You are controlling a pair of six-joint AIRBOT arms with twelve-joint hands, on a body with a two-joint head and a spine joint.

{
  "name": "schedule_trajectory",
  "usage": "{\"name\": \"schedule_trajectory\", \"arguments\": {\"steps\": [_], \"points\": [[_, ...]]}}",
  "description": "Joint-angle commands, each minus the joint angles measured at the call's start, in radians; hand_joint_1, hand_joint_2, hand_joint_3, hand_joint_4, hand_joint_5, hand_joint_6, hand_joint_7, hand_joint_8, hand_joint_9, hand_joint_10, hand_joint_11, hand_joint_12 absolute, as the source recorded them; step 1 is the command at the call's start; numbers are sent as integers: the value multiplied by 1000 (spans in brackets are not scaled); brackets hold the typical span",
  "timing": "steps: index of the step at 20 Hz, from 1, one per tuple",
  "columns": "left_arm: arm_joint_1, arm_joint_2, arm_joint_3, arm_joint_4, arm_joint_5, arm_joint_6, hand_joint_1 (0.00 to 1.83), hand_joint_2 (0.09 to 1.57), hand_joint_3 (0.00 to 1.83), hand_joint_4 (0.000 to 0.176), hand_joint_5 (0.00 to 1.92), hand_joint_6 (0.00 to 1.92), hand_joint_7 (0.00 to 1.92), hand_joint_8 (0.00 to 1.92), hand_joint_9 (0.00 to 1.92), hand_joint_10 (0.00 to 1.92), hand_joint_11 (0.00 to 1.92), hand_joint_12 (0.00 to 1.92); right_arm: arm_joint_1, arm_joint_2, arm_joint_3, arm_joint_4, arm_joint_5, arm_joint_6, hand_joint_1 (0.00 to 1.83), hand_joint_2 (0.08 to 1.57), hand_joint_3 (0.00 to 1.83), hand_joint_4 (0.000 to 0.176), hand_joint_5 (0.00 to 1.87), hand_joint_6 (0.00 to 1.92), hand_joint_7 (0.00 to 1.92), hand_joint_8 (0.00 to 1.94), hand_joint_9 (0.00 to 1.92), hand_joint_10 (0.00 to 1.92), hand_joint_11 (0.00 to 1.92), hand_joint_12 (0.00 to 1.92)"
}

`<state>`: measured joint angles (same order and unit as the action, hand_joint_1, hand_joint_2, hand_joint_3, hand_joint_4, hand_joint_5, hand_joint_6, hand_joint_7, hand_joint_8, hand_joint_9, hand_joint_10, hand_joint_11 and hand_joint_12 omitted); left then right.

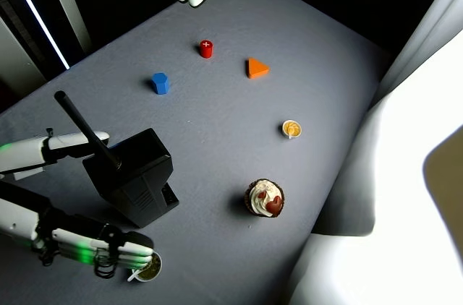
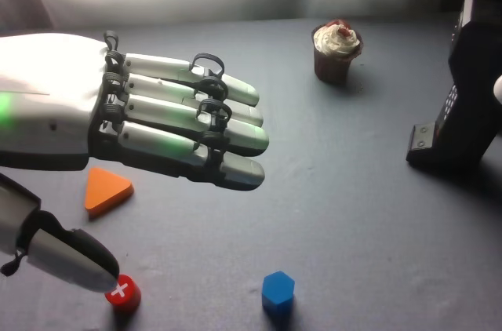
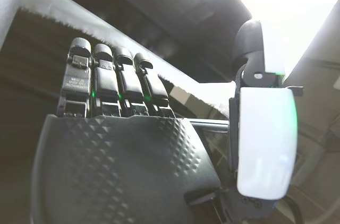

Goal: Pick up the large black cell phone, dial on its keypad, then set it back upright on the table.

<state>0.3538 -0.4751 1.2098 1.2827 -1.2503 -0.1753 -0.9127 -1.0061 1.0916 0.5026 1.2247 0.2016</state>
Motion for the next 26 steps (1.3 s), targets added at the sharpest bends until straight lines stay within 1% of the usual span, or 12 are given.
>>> {"name": "schedule_trajectory", "arguments": {"steps": [1,8,9,10,12,13,14,15,16,17,20,26], "points": [[-22,5,-6,-91,-67,-3,145,1208,0,3,205,0,128,1,110,2,0,222,13,9,9,-7,119,7,751,989,7,0,4,0,2,0,0,0,32,38],[-24,1,-5,-86,-71,-6,150,1215,0,2,201,0,124,0,106,2,0,193,66,-7,35,-24,81,2,769,990,3,0,32,9,38,11,33,11,45,57],[-24,1,-5,-86,-71,-6,147,1210,0,5,206,2,130,2,117,4,0,229,72,-9,37,-27,76,1,757,1000,1,0,68,4,77,2,72,2,1,296],[-24,1,-5,-86,-72,-6,147,1210,0,5,206,2,130,2,117,4,0,229,77,-11,37,-29,73,-1,757,1000,1,0,68,4,77,2,72,2,1,296],[-24,1,-5,-85,-73,-8,152,1214,1,0,206,2,124,0,107,0,0,236,88,-15,36,-38,67,-2,986,1075,3,0,358,16,360,13,410,21,198,763],[-24,1,-5,-85,-73,-8,152,1214,1,0,206,2,124,0,107,0,0,236,91,-16,36,-41,64,-2,986,1075,3,0,358,16,360,13,410,21,198,763],[-24,1,-5,-83,-73,-8,154,1216,1,0,203,0,119,0,101,0,0,222,96,-17,36,-44,55,-3,1142,1137,3,0,569,25,620,30,694,74,436,868],[-24,1,-5,-83,-73,-9,164,1215,0,0,211,1,123,1,112,2,0,290,104,-19,37,-44,48,-3,1346,1113,59,0,819,704,878,935,939,1047,837,1062],[-24,1,-5,-83,-73,-10,164,1215,0,0,211,1,123,1,112,2,0,290,109,-20,37,-44,44,-3,1346,1113,59,0,819,704,878,935,939,1047,837,1062],[-24,1,-5,-82,-74,-10,153,1216,0,0,216,1,133,2,123,4,0,330,115,-21,38,-44,40,-3,1219,1181,2,0,854,1021,865,1346,883,1152,1021,1165],[-25,1,-6,-82,-75,-11,150,1217,0,0,212,4,148,4,132,4,0,317,127,-24,39,-48,35,-3,1361,1171,3,0,882,905,766,1344,863,1408,1046,1189],[-31,1,-3,-67,-88,-16,145,1221,0,0,214,5,148,7,126,4,0,269,130,-3,30,-101,94,-3,1365,1165,1,0,869,937,812,1279,856,1391,970,1200]]}}
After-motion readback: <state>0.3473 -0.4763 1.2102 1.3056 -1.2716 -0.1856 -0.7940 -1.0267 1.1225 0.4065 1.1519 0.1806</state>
